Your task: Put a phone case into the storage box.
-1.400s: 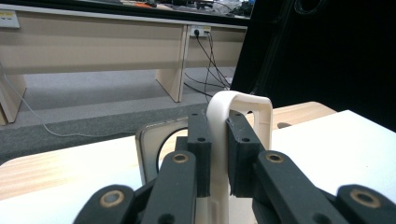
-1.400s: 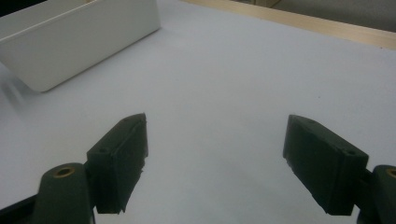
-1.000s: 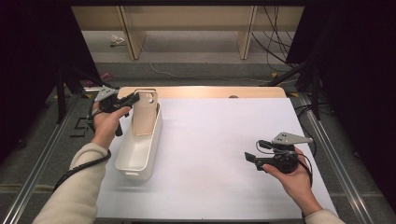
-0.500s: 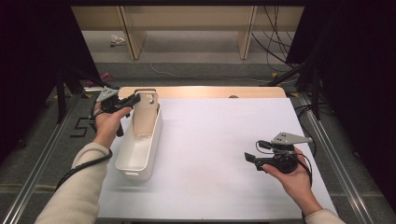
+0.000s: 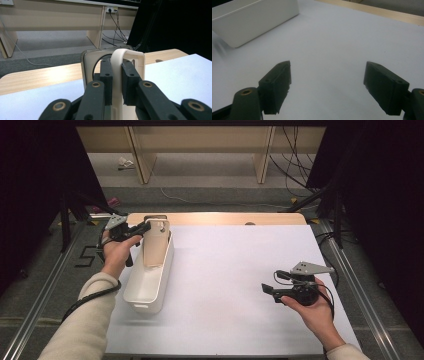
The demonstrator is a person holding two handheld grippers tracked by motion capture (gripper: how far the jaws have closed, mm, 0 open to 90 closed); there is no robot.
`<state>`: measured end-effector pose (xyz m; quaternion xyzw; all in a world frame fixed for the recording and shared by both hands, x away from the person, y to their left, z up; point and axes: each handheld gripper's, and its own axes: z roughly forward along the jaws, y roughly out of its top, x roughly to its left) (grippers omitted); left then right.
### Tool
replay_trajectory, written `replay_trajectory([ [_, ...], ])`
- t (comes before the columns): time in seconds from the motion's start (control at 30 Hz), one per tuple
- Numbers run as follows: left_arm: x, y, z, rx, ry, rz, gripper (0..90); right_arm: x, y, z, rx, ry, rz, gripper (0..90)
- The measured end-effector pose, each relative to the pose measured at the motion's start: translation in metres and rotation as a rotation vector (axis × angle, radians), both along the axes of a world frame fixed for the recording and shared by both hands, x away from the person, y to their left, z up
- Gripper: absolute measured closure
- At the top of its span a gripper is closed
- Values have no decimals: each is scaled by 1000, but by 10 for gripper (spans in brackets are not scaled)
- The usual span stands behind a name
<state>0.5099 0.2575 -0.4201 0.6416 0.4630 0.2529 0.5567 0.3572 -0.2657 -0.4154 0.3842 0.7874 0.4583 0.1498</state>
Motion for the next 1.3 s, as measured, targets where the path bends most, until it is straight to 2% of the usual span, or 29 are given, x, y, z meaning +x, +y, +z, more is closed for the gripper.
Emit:
replay_trajectory([
  [0.77,5,2,-4,-2,21,30,793,0,1,-1,-6,4,11,230],
  [1.1,5,6,-4,31,32,60,768,0,1,-1,-4,8,15,230],
  [1.3,3,8,-4,34,30,71,752,0,1,-1,-5,9,17,229],
])
